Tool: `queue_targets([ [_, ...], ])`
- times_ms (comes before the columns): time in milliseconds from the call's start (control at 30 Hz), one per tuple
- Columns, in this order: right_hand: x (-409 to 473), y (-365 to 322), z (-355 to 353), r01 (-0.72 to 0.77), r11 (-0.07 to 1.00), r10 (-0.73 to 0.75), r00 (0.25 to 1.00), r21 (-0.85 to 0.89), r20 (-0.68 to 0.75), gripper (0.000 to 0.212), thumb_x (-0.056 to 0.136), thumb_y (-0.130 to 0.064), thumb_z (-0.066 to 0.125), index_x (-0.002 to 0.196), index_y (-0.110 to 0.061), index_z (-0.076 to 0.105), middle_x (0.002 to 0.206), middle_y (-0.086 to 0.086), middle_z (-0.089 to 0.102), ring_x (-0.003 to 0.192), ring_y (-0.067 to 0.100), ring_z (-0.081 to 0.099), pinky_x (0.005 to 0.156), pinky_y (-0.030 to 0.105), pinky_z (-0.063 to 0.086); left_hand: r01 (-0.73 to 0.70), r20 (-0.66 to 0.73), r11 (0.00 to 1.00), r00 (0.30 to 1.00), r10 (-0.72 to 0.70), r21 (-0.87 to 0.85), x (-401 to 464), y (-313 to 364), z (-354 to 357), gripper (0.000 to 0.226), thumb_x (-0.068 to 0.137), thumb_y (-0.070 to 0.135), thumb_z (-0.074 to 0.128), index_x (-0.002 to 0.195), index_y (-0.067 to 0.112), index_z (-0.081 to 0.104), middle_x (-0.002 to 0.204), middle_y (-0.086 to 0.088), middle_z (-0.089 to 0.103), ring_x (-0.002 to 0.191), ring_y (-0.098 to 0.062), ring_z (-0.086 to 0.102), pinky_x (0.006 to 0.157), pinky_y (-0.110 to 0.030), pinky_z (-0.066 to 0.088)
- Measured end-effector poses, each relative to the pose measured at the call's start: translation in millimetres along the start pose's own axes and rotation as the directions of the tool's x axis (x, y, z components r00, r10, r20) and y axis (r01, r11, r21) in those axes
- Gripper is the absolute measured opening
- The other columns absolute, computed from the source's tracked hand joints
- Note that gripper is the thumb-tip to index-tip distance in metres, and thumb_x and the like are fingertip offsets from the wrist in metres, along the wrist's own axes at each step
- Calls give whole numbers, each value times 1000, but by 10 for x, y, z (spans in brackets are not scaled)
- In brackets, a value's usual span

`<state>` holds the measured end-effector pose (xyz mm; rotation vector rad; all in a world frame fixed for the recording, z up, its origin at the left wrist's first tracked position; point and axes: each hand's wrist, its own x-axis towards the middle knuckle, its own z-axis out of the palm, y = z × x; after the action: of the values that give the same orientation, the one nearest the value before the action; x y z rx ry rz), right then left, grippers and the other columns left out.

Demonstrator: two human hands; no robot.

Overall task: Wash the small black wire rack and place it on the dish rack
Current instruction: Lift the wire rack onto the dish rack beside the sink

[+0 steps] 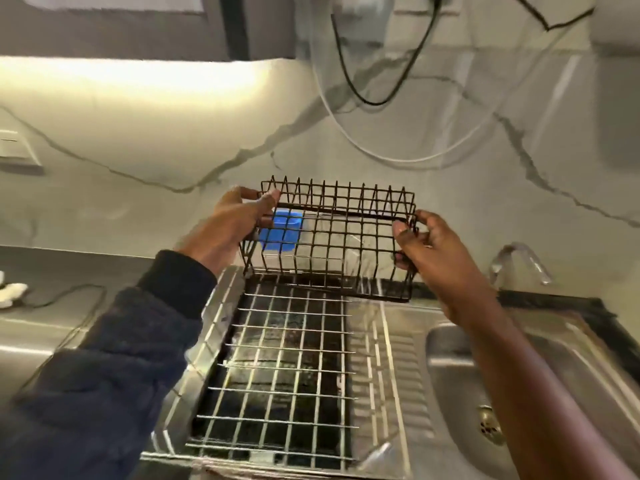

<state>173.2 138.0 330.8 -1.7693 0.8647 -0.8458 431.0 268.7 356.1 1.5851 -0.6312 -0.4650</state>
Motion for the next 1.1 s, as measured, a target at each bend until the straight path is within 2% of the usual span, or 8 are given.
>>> queue_targets([
  [133,37,-60,627,-79,989,83,996,-126,23,67,97,-52,54,153,-25,30,137,13,59,107,22,68,98,52,54,73,82,996,994,-76,42,314,-303,-475,31,95,39,69,97,9,63,86,-5,66,80,-20,64,57,-27,44],
  [200,87,2,855,-141,969,152,988,-202,41,63,100,-47,52,153,-21,28,142,19,54,119,31,62,102,55,50,114,109,989,986,-124,94,434,-508,-566,28,98,35,66,87,10,61,78,-3,60,71,-17,60,54,-27,43],
  [300,186,98,1067,-242,930,268,962,-278,56,60,103,-38,51,154,-20,24,153,22,42,133,36,50,110,53,43,179,144,974,969,-199,142,481,-781,-588,20,103,29,59,97,10,59,82,-5,58,64,-12,57,52,-25,47],
  [400,318,220,1200,-291,894,326,944,-340,51,59,104,-27,51,155,-18,22,157,23,33,138,40,43,113,54,38,266,179,928,931,-317,261,513,-1060,-586,44,103,34,57,132,1,51,123,-17,62,115,-28,62,93,-40,52],
  [467,381,324,1280,-350,858,392,919,-376,37,61,103,-24,53,155,-17,21,158,24,32,140,41,41,112,53,39,295,183,905,915,-360,305,554,-1213,-558,57,102,35,58,144,1,42,140,-21,55,130,-35,53,109,-52,46],
  [633,485,610,1441,-431,809,477,878,-399,19,63,101,-23,58,154,-17,24,154,21,37,132,36,48,94,42,53,347,201,843,868,-455,411,714,-1450,-441,59,102,29,59,148,-2,38,146,-22,49,135,-37,48,113,-53,43],
  [800,581,851,1615,-492,788,529,848,-370,-2,66,99,-17,60,155,-16,24,158,20,33,140,38,41,111,50,42,363,198,759,822,-534,541,938,-1591,-319,54,101,22,60,146,-2,40,145,-23,50,135,-37,50,113,-49,45],
  [1100,638,1135,1690,-518,775,541,840,-363,-42,65,101,-17,56,157,-14,23,161,16,31,144,35,36,112,46,39,292,220,722,823,-524,627,1136,-1681,-187,48,104,20,55,143,-6,42,148,-25,48,137,-38,47,116,-49,40],
])
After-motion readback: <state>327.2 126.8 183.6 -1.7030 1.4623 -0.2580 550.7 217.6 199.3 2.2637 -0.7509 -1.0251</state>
